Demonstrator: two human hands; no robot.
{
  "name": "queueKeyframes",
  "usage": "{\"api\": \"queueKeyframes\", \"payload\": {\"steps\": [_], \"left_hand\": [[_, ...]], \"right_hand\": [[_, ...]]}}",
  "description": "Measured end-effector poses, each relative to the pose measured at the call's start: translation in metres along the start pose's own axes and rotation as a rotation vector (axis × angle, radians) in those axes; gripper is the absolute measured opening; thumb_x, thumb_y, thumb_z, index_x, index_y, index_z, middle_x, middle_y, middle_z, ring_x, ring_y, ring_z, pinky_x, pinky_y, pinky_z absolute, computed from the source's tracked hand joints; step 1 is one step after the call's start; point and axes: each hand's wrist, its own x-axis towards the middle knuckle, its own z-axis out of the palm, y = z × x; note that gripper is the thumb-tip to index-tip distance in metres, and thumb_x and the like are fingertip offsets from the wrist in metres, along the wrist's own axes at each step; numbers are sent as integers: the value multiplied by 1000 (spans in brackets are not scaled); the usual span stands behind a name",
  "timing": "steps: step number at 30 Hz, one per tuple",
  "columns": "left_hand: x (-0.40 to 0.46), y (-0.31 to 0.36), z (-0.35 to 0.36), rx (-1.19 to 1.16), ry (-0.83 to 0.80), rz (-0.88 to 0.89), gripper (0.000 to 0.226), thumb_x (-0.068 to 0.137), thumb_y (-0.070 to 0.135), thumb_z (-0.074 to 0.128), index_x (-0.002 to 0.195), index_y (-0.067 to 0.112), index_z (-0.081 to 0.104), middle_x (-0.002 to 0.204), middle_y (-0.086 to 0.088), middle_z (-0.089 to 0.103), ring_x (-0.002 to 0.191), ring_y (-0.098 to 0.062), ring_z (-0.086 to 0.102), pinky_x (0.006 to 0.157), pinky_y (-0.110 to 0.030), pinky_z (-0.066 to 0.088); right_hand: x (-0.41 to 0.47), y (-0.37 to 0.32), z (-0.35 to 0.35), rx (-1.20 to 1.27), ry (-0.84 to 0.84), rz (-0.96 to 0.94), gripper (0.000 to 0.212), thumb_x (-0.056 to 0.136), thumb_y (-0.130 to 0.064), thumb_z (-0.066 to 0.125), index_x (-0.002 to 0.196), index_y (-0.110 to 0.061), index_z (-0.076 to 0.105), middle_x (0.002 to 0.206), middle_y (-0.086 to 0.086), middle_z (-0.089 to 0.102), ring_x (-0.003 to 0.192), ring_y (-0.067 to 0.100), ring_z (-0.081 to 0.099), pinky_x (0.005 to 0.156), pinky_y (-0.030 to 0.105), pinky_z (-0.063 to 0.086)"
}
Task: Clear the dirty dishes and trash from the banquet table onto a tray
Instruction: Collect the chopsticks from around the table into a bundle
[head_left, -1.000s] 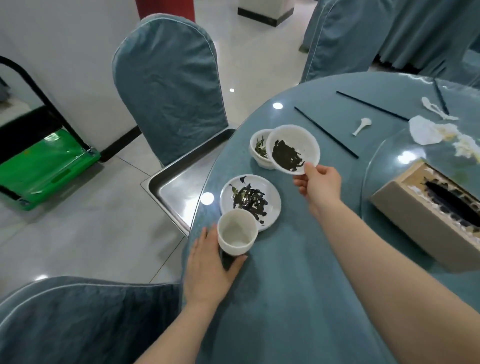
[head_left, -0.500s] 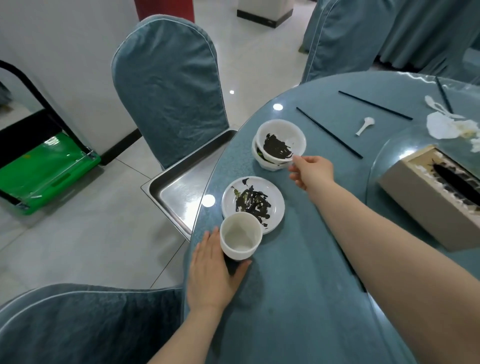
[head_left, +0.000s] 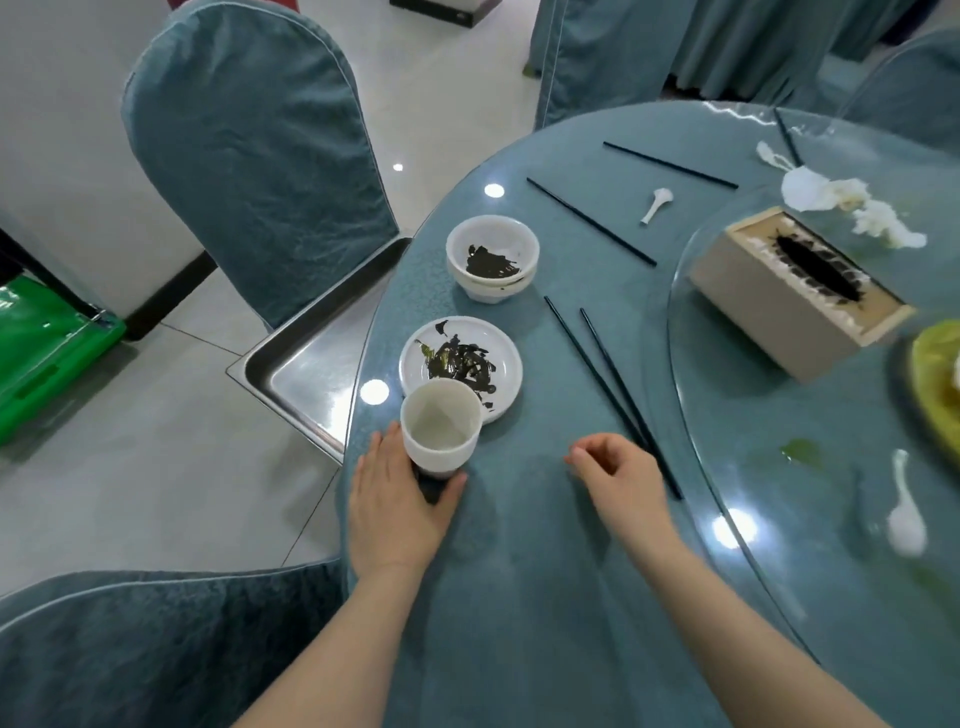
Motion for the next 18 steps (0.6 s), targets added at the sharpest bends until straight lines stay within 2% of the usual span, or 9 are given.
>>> {"api": "queueKeyframes", "payload": {"steps": [2, 3, 5, 7, 9, 13, 15, 18], "left_hand": [[0, 1, 0, -23, 5, 12, 78, 75, 53, 70, 135, 10, 45, 138, -8, 50, 131, -30, 42, 107, -47, 36], [-1, 2, 0, -43, 8, 18, 77, 74, 51, 72, 134, 11, 44, 136, -8, 51, 131, -30, 42, 106, -47, 37], [-3, 2, 0, -76, 14, 26, 75, 73, 46, 75, 132, 10, 44, 133, -10, 52, 128, -32, 44, 104, -49, 38], [-5, 1, 0, -81, 18, 35, 73, 72, 43, 76, 129, 8, 45, 129, -12, 54, 123, -33, 47, 101, -50, 40], [-6, 0, 0, -96, 15, 49, 71, 72, 40, 75, 129, 12, 43, 128, -8, 53, 120, -29, 48, 98, -46, 43], [-10, -3, 0, -184, -13, 78, 70, 71, 24, 71, 132, 21, 37, 123, 2, 52, 112, -20, 50, 85, -31, 43], [-12, -7, -2, -182, -54, 82, 84, 71, 20, 71, 142, 20, 25, 134, 1, 47, 120, -20, 46, 91, -29, 41], [-25, -15, -6, -144, -140, 87, 99, 75, 21, 70, 152, 15, 7, 155, -2, 26, 139, -19, 29, 109, -30, 28]], "right_hand": [[-5, 12, -15, -211, 85, -94, 12, 85, -15, 65, 82, -26, 66, 83, -13, 67, 77, 4, 62, 79, 24, 49], [-4, 17, -21, -309, 127, -154, 11, 85, -14, 65, 91, -22, 68, 97, -6, 66, 90, 11, 61, 88, 27, 46], [4, 25, -28, -530, 160, -211, 29, 87, -17, 64, 116, -12, 64, 130, 9, 55, 121, 26, 47, 105, 30, 32], [14, 25, -29, -716, 123, -138, 54, 92, -31, 57, 140, -10, 43, 150, 12, 34, 137, 30, 28, 114, 35, 21], [23, 20, -25, -796, 142, -36, 62, 94, -40, 51, 145, -10, 32, 150, 11, 32, 135, 31, 29, 111, 38, 24], [24, 14, -20, -682, 247, -47, 35, 96, -19, 51, 129, -7, 51, 127, 18, 50, 115, 35, 44, 94, 36, 33], [13, 19, -20, -596, 244, 10, 31, 95, -14, 51, 124, -7, 55, 123, 18, 53, 114, 35, 46, 91, 36, 35], [-7, 28, -28, -575, 182, 107, 23, 93, -14, 53, 114, -6, 59, 115, 16, 61, 109, 34, 54, 82, 35, 41]]}}
